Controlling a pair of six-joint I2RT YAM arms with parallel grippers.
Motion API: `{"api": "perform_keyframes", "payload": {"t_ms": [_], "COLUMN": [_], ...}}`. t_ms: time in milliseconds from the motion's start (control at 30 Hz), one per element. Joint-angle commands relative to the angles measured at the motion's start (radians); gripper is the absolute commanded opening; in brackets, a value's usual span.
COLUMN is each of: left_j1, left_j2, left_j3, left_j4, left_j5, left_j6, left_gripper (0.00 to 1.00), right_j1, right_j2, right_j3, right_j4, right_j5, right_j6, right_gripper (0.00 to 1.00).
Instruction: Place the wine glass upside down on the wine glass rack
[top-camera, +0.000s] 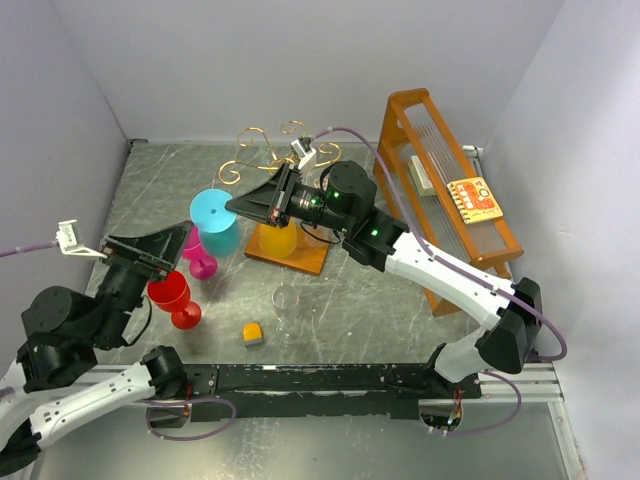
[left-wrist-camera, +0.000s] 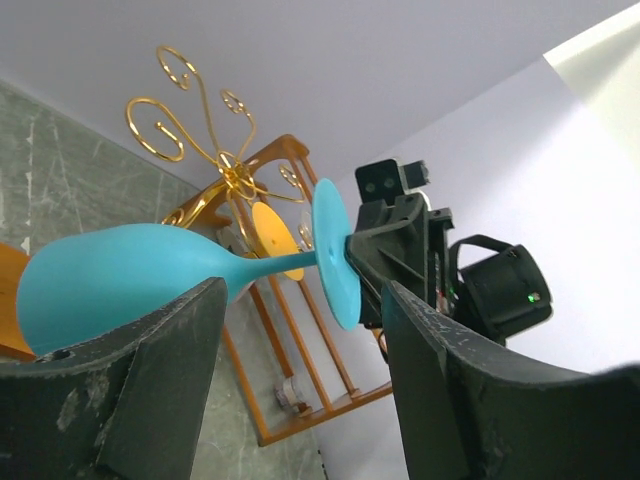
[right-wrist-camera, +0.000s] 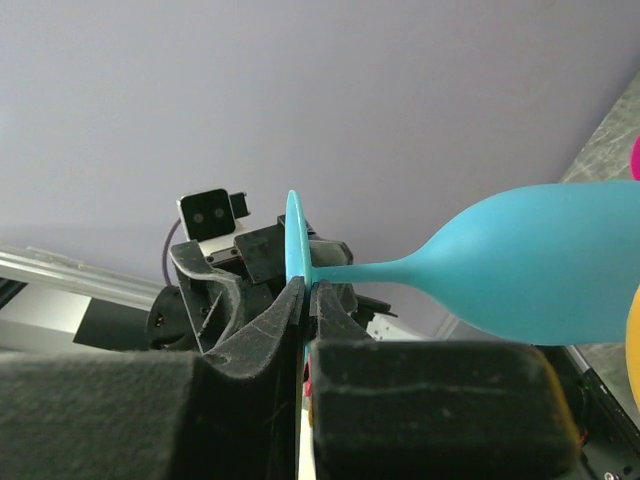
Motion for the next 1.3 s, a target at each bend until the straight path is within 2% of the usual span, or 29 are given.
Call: {"api": "perform_keyframes", "payload": {"t_ms": [0,133,400,633,700,800,833,867,1000,1067,1167,1267], "left_j1": [0.0,0.0,-0.001,0.0,0.0,-0.001,0.0,0.0,0.0,0.0,0.0,-0.001], "left_j2": [0.074,0.108,0.143,0.178,0.187,0.201,0.204,0.21,0.232,0.24,0.245,0.25], "left_j3": [0.028,0.023,0.022,0.048,0.055,0.064,0.069,0.074,0.092,0.095,0.091,0.081], "left_j4": [0.007,0.08,0.149,0.144,0.141,0.132,0.125,0.122,0.111,0.108,0.123,0.136], "left_j5": [-0.055,-0.027,-0.013,-0.017,-0.019,-0.029,-0.038,-0.047,-0.124,-0.173,-0.231,-0.25], "left_j6": [-0.033,-0.008,0.003,0.002,0.006,0.011,0.016,0.024,0.084,0.112,0.143,0.15], "left_gripper": [0.73,0.69,0.46,0.35,0.28,0.1,0.07,0.07,0.07,0.07,0.07,0.07], "right_j1": [-0.004,-0.004,-0.004,-0.003,-0.003,-0.004,-0.005,-0.005,-0.017,-0.027,-0.047,-0.069], "right_j2": [-0.015,-0.029,-0.044,-0.044,-0.044,-0.048,-0.052,-0.058,-0.102,-0.124,-0.157,-0.196], "right_j3": [0.001,-0.011,-0.02,-0.019,-0.022,-0.031,-0.033,-0.032,-0.046,-0.056,-0.074,-0.103], "right_j4": [0.021,0.015,0.017,0.02,0.021,0.028,0.023,0.01,-0.033,-0.052,-0.09,-0.097], "right_j5": [-0.009,-0.002,-0.028,-0.039,-0.041,-0.04,-0.032,-0.019,0.044,0.069,0.121,0.151], "right_j6": [-0.028,-0.036,-0.049,-0.062,-0.063,-0.065,-0.07,-0.077,-0.099,-0.111,-0.128,-0.142], "right_gripper": [0.0,0.0,0.0,0.0,0.0,0.0,0.0,0.04,0.34,0.44,0.56,0.6]}}
